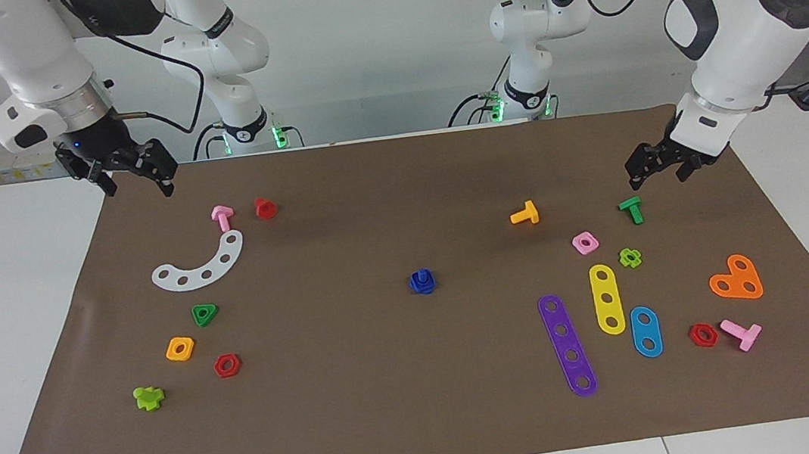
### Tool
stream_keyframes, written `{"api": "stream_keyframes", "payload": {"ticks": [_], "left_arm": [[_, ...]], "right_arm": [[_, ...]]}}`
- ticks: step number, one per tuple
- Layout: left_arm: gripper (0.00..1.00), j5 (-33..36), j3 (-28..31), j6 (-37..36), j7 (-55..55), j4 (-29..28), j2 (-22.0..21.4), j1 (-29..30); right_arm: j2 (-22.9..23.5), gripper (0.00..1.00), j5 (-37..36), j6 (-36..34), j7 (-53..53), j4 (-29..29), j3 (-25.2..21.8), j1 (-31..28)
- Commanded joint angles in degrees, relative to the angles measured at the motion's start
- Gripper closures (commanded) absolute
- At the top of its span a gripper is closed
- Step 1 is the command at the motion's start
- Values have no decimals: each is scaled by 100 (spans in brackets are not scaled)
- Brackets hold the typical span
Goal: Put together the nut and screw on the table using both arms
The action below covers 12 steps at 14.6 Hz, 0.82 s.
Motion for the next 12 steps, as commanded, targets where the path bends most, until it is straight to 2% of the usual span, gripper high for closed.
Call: {"api": "stream_keyframes", "payload": {"ticks": [1,4,12], "left_arm": [[2,162,-27,-125,-24,-266,-449,-64],[0,153,-70,-135,-59,-222,-617,-73],[0,127,-79,-30,98,-196,-617,-73]], "right_arm": [[-94,0,108,103,-65,-120,18,-42],[-94,0,108,95,-65,-120,18,-42],[-94,0,108,103,-65,-120,18,-42]]}}
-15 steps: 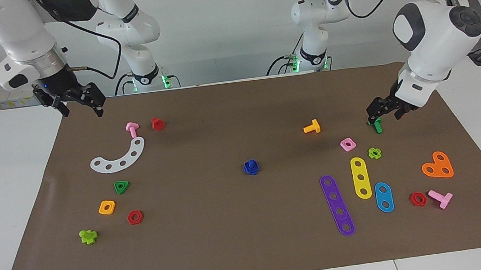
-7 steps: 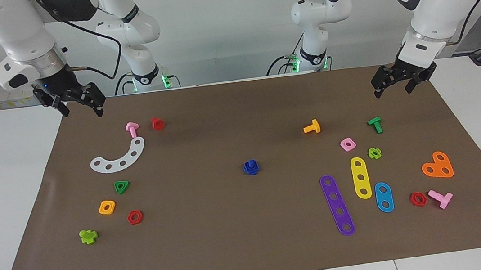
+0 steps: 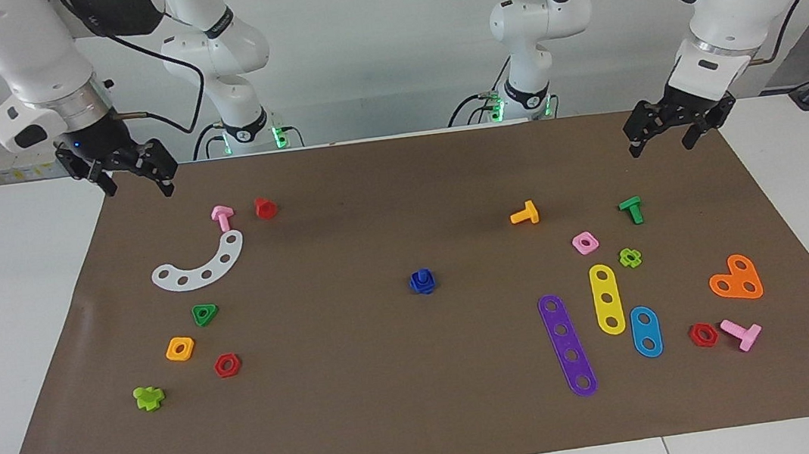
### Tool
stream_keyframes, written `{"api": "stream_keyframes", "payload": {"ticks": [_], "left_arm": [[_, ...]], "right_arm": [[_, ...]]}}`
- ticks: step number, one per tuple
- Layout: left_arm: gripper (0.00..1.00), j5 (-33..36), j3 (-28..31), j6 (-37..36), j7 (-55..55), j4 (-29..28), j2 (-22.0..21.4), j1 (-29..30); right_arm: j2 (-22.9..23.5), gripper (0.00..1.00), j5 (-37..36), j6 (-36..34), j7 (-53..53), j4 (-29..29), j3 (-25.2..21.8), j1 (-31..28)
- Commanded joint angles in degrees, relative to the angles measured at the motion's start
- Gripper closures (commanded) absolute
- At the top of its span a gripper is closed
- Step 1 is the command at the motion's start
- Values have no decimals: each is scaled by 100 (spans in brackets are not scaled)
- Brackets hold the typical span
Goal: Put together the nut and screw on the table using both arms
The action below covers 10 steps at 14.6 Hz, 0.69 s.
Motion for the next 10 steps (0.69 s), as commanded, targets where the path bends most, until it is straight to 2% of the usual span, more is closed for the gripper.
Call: {"api": "stream_keyframes", "payload": {"ticks": [1,5,10], "left_arm": [[0,118,20,77,111,-167,-124,-61],[0,127,29,76,559,-159,-124,-43],[0,127,47,94,525,-167,-124,18]], "right_arm": [[-94,0,108,95,-65,-120,18,-42],[-94,0,108,95,-65,-120,18,-42],[-94,0,108,103,-65,-120,18,-42]]}}
